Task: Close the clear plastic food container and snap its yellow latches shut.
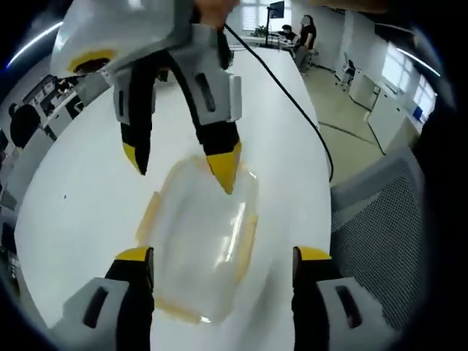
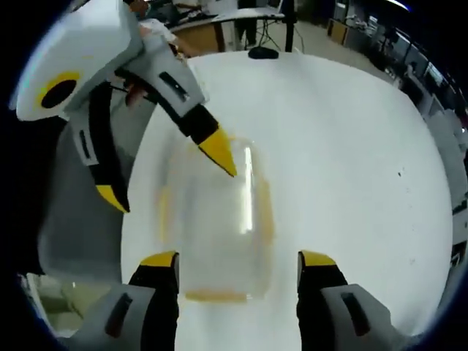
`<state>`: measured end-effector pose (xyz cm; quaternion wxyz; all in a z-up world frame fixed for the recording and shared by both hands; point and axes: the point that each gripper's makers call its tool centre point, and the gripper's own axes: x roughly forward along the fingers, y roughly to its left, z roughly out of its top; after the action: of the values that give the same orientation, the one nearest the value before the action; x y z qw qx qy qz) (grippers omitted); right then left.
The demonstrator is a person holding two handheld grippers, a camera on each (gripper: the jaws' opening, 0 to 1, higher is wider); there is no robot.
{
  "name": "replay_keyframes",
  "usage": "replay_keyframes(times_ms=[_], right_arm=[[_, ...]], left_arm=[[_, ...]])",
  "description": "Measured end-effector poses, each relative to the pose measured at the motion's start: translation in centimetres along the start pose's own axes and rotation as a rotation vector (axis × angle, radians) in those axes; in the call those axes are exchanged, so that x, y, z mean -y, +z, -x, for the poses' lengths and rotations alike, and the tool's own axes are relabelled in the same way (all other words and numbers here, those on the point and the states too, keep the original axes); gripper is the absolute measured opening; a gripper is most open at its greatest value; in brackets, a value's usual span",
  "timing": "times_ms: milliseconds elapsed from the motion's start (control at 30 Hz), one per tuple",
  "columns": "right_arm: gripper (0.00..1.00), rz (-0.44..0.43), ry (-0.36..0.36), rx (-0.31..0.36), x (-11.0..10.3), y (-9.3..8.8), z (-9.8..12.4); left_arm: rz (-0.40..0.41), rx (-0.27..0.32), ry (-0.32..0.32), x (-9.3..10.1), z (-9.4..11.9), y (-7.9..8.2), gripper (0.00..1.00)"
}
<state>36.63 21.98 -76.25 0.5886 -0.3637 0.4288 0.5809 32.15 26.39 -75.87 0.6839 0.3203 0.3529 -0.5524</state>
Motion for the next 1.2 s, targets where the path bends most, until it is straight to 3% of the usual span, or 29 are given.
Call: replay_keyframes(times_ms=[200,367,700,1200], right_arm=[[0.72,0.002,-0.007,0.027,-0.5,0.1,-0.1],[0.75,0.018,-0.015,0.018,-1.0,-0.3,-0.4],[0.77,0.025,-0.021,0.012,-1.4,-1.1,-0.9],[0.79,0.072,-0.039,-0.030,-1.8,-1.5,-2.6]], left_arm=[[0.000,-0.034,-0.001,-1.4,0.5,-0.8,0.86],[-0.046,-0.087,-0.024,-1.9,0.3,-1.8,0.90],[-0.062,-0.145,-0.081,-2.2,-0.3,-2.8,0.89],[-0.136,-0.219,-0.098,-2.8,-2.0,-3.8,0.87]])
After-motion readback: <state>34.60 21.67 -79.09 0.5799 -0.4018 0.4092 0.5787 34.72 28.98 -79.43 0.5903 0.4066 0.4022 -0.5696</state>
